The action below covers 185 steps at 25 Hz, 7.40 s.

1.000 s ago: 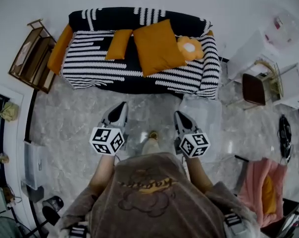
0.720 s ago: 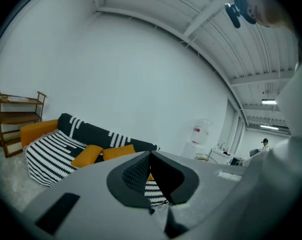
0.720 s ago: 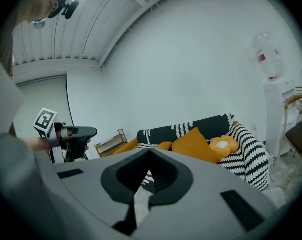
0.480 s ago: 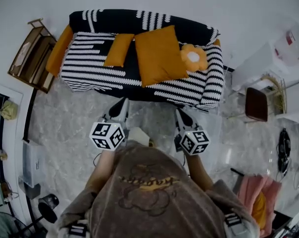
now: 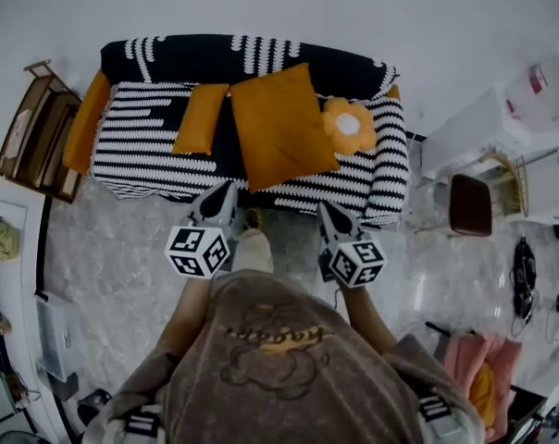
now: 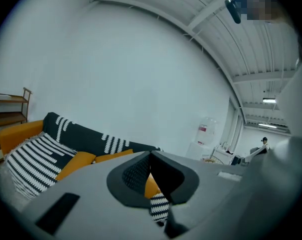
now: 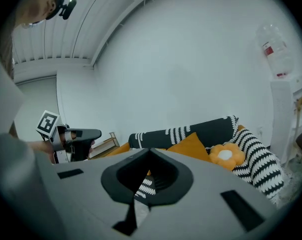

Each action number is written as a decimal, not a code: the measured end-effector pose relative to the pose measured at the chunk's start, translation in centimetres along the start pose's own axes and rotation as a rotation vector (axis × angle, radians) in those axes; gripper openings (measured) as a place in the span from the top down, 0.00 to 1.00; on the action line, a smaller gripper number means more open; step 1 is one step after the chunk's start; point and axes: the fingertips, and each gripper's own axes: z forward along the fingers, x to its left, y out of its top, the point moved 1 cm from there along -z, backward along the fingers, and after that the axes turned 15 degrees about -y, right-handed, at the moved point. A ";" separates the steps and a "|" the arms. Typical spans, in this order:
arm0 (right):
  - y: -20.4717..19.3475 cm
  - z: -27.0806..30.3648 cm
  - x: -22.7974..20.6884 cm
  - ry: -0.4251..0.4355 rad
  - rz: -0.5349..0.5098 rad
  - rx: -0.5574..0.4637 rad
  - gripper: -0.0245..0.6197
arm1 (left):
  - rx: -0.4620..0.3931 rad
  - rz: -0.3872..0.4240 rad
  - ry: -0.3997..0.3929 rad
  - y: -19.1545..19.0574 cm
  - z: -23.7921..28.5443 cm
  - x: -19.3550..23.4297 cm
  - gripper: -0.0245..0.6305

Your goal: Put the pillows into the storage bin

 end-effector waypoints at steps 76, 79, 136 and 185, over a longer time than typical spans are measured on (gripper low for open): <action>-21.8 56.7 -26.9 -0.052 -0.215 0.617 0.14 | 0.345 -0.654 0.112 -36.5 35.7 45.3 0.27; -22.2 56.9 -26.6 -0.049 -0.204 0.625 0.18 | 0.336 -0.657 0.105 -36.5 35.9 45.4 0.28; -2.1 -26.2 -33.1 -1.074 0.565 -0.221 0.88 | 0.785 -0.044 -1.156 -14.5 39.3 -31.6 0.72; -46.4 -30.7 -41.9 -1.432 1.129 0.047 0.44 | 1.525 0.387 -1.294 -61.8 38.0 -39.4 0.47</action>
